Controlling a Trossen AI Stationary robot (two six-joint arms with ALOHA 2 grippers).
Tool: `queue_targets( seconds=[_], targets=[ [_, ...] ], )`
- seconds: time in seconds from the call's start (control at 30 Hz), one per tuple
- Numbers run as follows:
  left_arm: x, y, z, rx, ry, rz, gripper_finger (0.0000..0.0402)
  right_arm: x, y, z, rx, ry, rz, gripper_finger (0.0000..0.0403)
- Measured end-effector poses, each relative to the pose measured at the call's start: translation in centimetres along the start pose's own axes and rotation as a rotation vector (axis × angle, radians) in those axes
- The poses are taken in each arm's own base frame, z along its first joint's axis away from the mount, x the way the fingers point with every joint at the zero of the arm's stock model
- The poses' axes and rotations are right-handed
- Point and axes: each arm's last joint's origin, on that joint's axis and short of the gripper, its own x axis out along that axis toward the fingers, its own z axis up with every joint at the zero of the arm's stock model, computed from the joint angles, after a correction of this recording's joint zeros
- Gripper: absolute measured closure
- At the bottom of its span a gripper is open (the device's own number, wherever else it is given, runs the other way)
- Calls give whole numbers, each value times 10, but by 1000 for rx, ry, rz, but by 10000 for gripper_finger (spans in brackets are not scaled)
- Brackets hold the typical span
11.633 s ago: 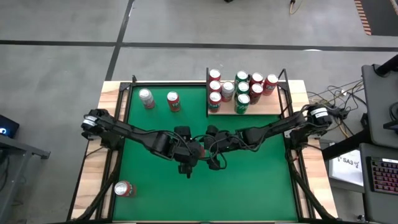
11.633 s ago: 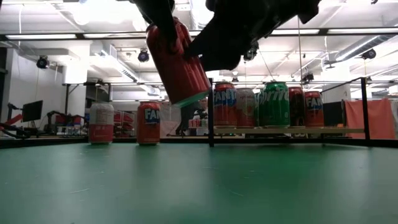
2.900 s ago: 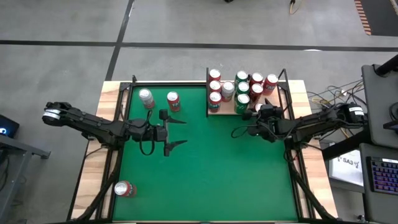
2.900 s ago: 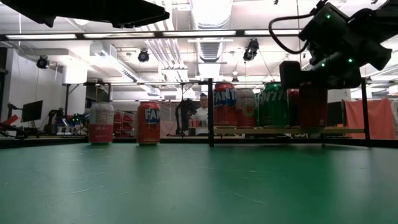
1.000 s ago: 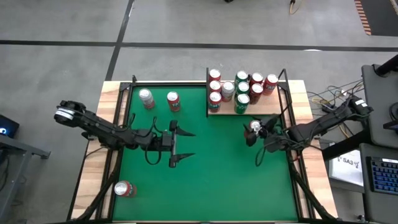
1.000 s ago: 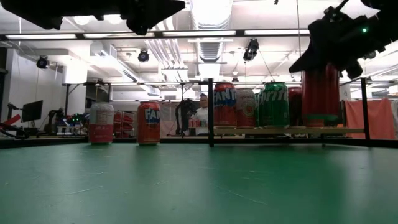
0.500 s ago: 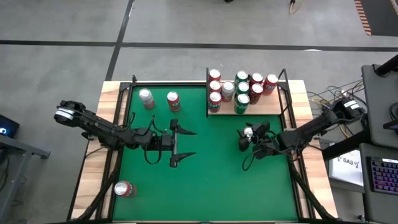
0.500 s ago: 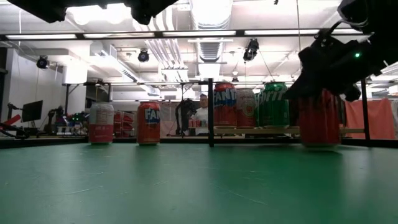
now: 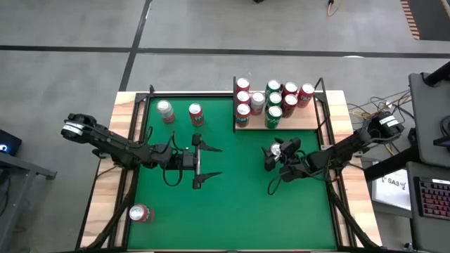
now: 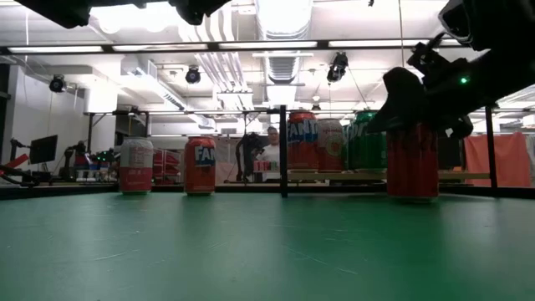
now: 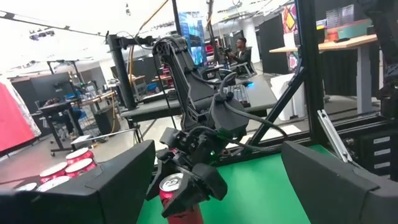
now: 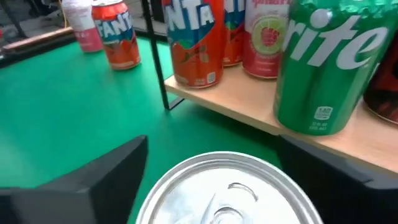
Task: Place canned beverage on shelf
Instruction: Put the red/black soda can on the shelf aligned with the other red/black soda cans
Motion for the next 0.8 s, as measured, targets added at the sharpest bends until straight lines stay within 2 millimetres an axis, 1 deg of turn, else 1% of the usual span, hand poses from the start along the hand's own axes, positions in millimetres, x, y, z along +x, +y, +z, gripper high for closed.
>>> queue_targets(
  seconds=[0.03, 0.1, 0.2, 0.3, 0.43, 0.53, 0.67, 0.8],
  targets=[
    [0, 0, 0, 0, 1, 0, 68, -1, 0, 2, -5, 7, 10, 39],
    [0, 0, 0, 1, 2, -1, 68, -3, 3, 9, -4, 4, 29, 27],
    [0, -1, -1, 1, 7, -4, 68, -10, 5, 27, 13, 14, 54, 22],
    [-2, 0, 1, 1, 7, -4, 68, -17, 4, 46, 17, 78, 74, 20],
    [-8, 4, 9, 41, 8, -5, 68, -26, -4, 85, 87, 256, 72, 19],
    [-14, 8, 18, 103, -7, 1, 68, -28, -10, 108, 148, 417, 39, 18],
    [-22, 14, 30, 182, -43, 19, 68, -28, -9, 126, 236, 587, 20, 18],
    [-29, 18, 37, 217, -53, 27, 68, -26, 2, 135, 272, 667, -37, 18]
  ],
)
